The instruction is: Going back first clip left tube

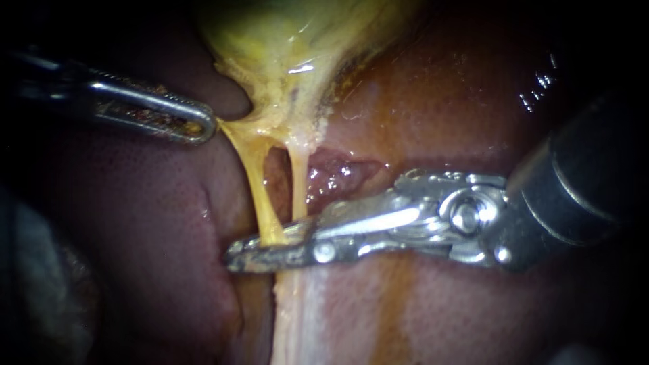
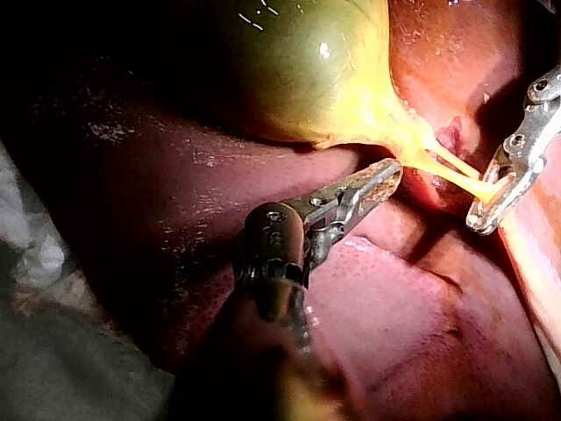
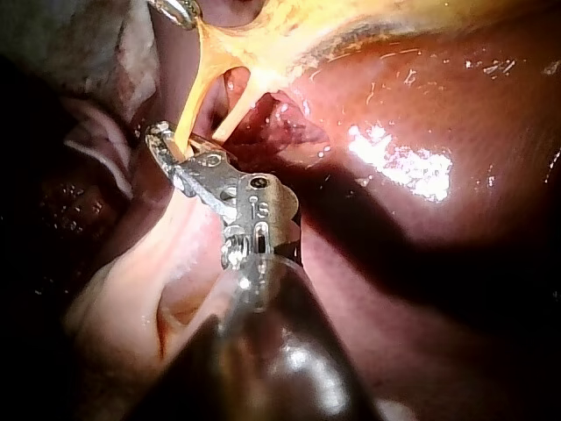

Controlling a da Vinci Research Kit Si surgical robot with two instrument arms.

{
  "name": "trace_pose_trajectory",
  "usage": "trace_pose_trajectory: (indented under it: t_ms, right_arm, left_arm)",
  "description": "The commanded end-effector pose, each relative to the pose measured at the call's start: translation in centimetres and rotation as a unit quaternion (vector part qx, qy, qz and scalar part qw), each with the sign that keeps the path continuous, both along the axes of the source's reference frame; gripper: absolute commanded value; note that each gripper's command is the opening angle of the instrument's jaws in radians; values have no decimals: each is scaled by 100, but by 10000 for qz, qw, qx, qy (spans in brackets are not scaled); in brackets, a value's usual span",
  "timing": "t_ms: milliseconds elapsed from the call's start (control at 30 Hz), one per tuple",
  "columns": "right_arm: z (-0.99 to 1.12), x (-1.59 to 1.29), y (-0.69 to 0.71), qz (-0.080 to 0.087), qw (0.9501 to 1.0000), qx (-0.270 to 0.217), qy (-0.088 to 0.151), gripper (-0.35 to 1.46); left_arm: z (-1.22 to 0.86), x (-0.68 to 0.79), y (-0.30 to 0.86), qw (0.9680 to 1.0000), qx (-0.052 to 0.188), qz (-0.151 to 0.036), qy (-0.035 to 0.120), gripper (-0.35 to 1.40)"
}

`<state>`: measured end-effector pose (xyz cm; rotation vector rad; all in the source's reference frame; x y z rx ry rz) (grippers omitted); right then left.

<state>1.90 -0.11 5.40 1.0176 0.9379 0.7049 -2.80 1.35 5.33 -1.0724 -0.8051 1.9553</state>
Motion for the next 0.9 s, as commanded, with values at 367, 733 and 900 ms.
trace_pose_trajectory:
  t_ms: [367,733,900]
  right_arm:
    - [18,18,2,53,9957,-689,613,44]
    - [33,11,27,423,9827,-1751,432,50]
    - [35,4,27,420,9801,-1888,454,50]
  left_arm:
    - [0,0,0,10000,0,-1,1,-35]
    - [1,0,0,10000,-1,-2,2,-35]
    - [1,0,0,10000,-1,-2,2,-35]
